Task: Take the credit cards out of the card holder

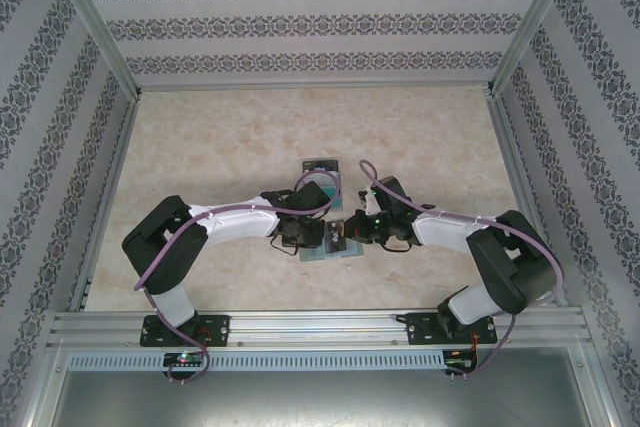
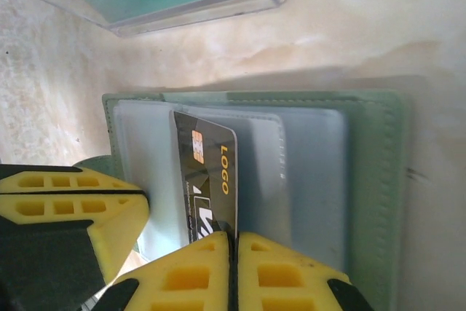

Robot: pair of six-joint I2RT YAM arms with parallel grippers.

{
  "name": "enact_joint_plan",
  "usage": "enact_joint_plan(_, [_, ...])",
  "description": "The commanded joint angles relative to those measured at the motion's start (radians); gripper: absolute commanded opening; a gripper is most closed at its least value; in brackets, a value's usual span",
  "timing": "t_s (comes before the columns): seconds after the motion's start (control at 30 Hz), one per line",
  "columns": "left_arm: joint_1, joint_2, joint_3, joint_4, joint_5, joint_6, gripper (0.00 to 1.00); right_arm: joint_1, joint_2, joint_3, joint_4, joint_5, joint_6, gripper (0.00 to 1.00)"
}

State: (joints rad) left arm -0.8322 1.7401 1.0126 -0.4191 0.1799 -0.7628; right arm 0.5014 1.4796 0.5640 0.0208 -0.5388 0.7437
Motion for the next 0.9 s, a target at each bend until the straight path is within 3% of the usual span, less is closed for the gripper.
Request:
enact_joint_plan(0.0, [-0.012, 0.029, -0.039, -0.040, -0.009, 0.009, 0.00, -0.027, -0.040, -0.016, -0.068, 0.010, -0.057, 0.00])
enact_joint_plan(0.4, [-0.008, -0.088, 0.016, -0.044, -0.090, 0.020, 0.00, -0.055, -0.248, 0.093, -0.292, 0.060, -0.164, 0.00])
enact_joint_plan(0.47, [-0.004, -0.120, 0.030, -0.055, -0.138, 0.027, 0.05, -0.053, -0.263, 0.136, -0.337, 0.085, -0.201, 0.00])
enact_joint_plan(0.53, [0.003, -0.166, 0.030, -0.061, -0.196, 0.032, 0.17, -0.050, -0.270, 0.182, -0.378, 0.115, -0.243, 0.00])
enact_joint_plan(0.6, [0.017, -0.219, 0.017, -0.057, -0.231, 0.035, 0.35, -0.042, -0.271, 0.231, -0.406, 0.154, -0.301, 0.00])
enact_joint_plan(0.7, [0.047, -0.303, -0.004, -0.064, -0.284, 0.033, 0.83, -0.016, -0.249, 0.317, -0.443, 0.218, -0.417, 0.00])
enact_joint_plan(0.73, [0.056, -0.333, -0.014, -0.066, -0.309, 0.030, 0.95, -0.003, -0.238, 0.347, -0.448, 0.251, -0.463, 0.00])
enact_joint_plan(0.77, [0.067, -0.362, -0.026, -0.067, -0.323, 0.032, 1.00, 0.007, -0.228, 0.371, -0.450, 0.280, -0.505, 0.00])
enact_joint_plan(0.87, [0.120, -0.447, -0.058, -0.065, -0.334, 0.037, 1.00, 0.033, -0.179, 0.451, -0.442, 0.311, -0.652, 0.00])
